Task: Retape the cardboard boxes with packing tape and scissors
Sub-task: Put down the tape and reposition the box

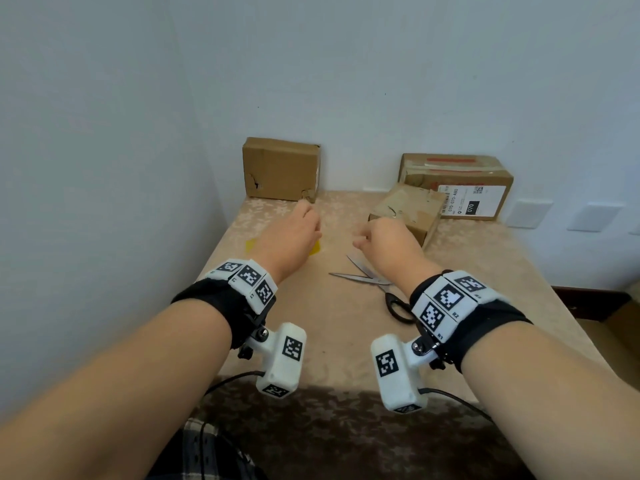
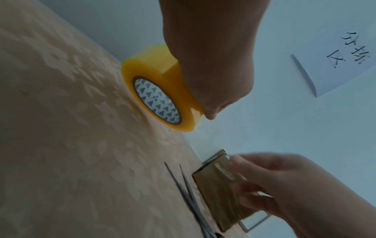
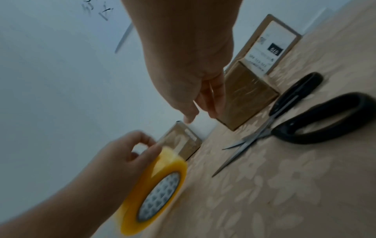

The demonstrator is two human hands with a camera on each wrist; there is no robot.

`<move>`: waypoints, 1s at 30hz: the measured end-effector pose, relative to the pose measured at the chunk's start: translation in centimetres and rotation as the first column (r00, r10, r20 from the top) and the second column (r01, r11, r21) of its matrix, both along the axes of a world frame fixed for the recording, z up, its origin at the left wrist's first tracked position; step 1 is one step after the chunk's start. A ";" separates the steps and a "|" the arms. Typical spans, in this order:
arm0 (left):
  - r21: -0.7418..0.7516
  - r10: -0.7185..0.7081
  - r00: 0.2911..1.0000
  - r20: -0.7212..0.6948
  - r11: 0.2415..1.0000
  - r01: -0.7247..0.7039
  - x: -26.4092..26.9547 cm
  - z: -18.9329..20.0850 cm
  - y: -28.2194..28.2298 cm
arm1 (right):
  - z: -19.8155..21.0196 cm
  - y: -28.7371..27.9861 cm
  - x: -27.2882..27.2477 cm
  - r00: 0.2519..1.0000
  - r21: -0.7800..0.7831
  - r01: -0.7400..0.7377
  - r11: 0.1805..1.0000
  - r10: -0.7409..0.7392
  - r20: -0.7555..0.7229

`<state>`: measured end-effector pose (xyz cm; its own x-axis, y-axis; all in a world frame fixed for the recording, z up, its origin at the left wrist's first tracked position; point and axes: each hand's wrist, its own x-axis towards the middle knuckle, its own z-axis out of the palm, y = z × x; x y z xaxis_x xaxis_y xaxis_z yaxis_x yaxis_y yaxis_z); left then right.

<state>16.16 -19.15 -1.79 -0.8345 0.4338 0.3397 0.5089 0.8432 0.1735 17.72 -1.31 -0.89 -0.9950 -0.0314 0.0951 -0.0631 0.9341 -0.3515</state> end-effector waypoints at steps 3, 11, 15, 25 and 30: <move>-0.125 0.075 0.997 0.007 0.989 -0.074 -0.4 -1.1 -0.9 | -0.3 2.8 0.0 0.977 -0.043 0.057 0.997 -0.065 -0.203; -0.186 0.072 0.997 0.031 0.980 -0.065 -1.5 -0.6 2.6 | -1.1 5.6 -4.3 0.990 0.209 0.027 0.978 -0.056 0.133; -0.053 -0.189 0.981 -0.029 0.981 0.188 -4.4 1.1 6.7 | -1.3 7.0 -4.8 0.994 0.205 -0.046 0.978 0.025 0.106; -0.386 -0.254 0.965 0.061 0.886 0.257 -7.9 -0.8 9.5 | -1.4 8.4 -4.3 0.994 0.108 -0.102 0.989 0.098 0.040; -0.365 -0.208 0.969 0.129 0.899 0.242 -7.0 -1.1 10.3 | -1.5 8.9 -4.2 0.993 0.061 -0.119 0.991 0.117 0.031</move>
